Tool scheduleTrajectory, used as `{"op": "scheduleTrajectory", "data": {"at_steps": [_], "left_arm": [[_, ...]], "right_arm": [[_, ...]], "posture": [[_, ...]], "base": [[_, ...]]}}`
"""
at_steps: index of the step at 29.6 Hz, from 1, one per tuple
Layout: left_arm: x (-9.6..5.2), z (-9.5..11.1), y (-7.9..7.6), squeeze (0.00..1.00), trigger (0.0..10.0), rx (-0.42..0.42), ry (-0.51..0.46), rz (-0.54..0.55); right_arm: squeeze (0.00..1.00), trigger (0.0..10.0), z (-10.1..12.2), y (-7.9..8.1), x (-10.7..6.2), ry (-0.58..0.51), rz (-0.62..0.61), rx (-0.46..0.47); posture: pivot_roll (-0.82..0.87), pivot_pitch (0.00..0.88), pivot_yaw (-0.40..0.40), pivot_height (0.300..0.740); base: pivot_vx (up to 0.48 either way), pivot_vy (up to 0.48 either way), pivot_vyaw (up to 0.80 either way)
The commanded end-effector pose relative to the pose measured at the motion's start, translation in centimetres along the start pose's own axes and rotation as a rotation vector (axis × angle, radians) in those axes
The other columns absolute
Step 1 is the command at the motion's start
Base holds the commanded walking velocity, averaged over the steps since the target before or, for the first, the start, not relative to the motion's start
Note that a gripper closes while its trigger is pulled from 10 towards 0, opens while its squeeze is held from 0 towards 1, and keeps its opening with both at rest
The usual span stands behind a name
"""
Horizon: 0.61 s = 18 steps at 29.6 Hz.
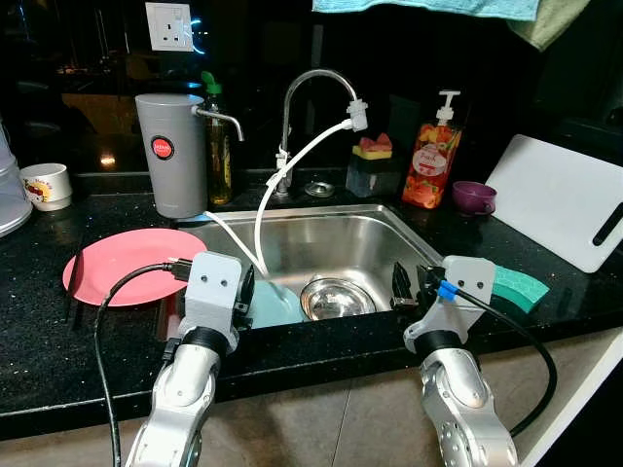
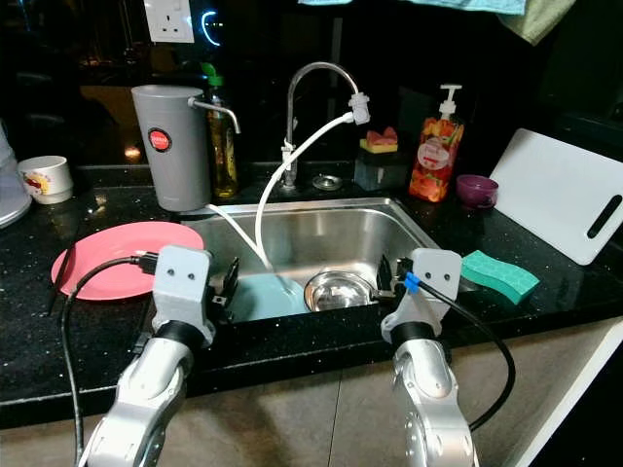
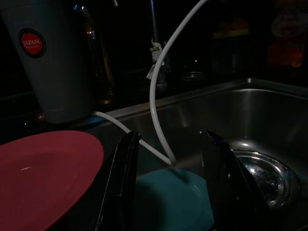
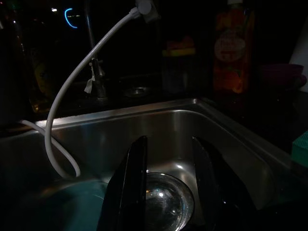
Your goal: Kitchen organization
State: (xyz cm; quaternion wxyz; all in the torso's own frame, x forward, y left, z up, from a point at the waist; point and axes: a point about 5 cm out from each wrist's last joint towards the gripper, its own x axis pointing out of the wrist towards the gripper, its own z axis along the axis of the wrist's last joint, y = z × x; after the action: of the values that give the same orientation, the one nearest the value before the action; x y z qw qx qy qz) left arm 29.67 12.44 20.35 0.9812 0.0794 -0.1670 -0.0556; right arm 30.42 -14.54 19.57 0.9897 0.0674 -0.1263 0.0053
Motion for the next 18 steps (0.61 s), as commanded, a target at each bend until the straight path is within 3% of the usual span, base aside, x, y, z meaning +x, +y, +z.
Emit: {"op": "scheduleTrajectory", "data": {"at_steps": [1, 13, 18], "left_arm": [[-0.01, -0.11, -0.08, 0.00, 10.0, 0.013, 0.006, -0.003], [-0.13, -0.04, -1.08, 0.00, 10.0, 0.004, 0.000, -0.032], [0.07, -0.03, -0.55, 0.00, 10.0, 0.005, -0.004, -0.017]], "right_arm": [[0.00, 10.0, -0.12, 0.27, 0.10, -0.001, 0.008, 0.006], [0.00, 10.0, -0.17, -0.03, 0.20, 0.005, 0.003, -0.001], [0.00, 10.0, 0.00, 0.42, 0.13, 0.001, 0.027, -0.004]], "posture": [[0.12, 0.006, -0.069, 0.740], [0.12, 0.004, -0.083, 0.740], [0.11, 0.000, -0.078, 0.740]], "base": [[0.000, 0.000, 0.00], [0.000, 0.000, 0.00], [0.000, 0.000, 0.00]]}}
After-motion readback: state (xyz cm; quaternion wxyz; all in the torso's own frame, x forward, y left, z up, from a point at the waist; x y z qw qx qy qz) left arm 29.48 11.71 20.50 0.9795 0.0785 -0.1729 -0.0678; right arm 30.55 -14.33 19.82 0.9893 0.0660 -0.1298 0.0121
